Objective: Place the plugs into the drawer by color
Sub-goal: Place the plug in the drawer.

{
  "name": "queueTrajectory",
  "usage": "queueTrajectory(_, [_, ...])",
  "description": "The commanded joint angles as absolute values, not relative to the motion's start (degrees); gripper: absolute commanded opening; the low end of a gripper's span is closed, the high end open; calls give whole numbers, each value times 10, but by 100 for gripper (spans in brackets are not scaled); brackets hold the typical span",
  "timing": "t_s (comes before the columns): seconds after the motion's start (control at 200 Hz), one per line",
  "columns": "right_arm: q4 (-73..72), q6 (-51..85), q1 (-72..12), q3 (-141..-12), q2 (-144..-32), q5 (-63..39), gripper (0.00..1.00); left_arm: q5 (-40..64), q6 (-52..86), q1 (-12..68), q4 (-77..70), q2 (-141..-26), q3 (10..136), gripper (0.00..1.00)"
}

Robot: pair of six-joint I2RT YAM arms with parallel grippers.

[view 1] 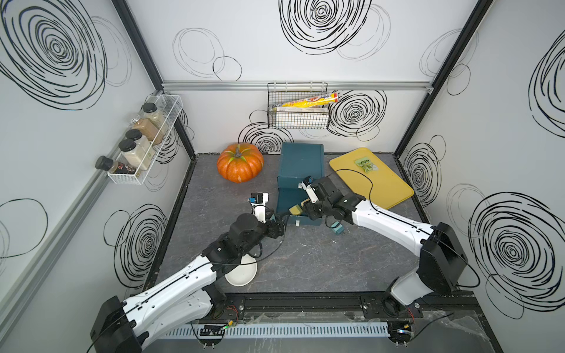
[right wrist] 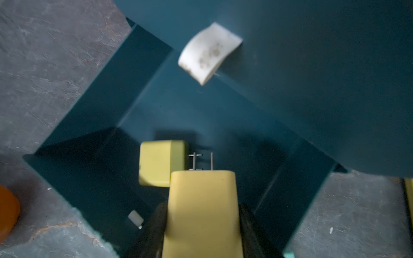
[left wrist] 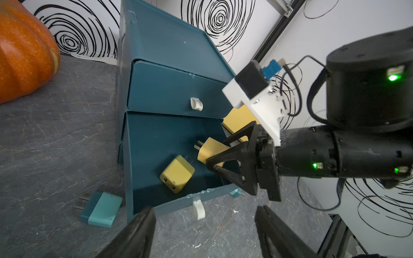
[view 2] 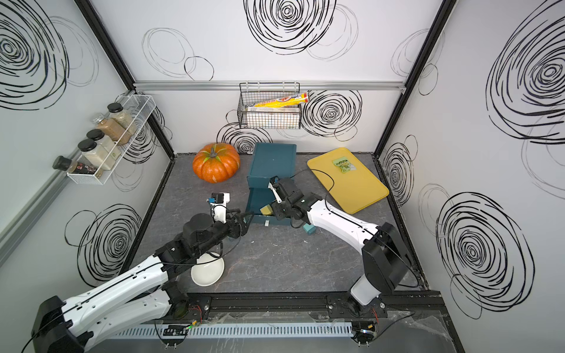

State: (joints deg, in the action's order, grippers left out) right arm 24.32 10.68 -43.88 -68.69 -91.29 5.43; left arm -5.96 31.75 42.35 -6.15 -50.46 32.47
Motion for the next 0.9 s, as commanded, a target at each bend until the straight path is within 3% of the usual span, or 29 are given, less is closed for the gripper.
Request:
queueTrajectory(0.0, [280,90,-436,-717,-937,73,1,-55,314,424,-93,-497,331,77])
queueTrajectory(0.34, [335,86,-436,-780,-1001,107,5,-55,313,425,-90,-483,331,77])
queueTrajectory(0.581, [342,85,-436,-782,-1010,112,19,-57,313,425,-88,-477,331,77])
queueTrajectory(0.681, [343,85,-435,-783,-1010,108,29,-58,313,426,-87,-475,331,77])
queueTrajectory(0.896, [348,84,-436,-790,-1011,118,39,-59,313,426,-86,-474,332,77])
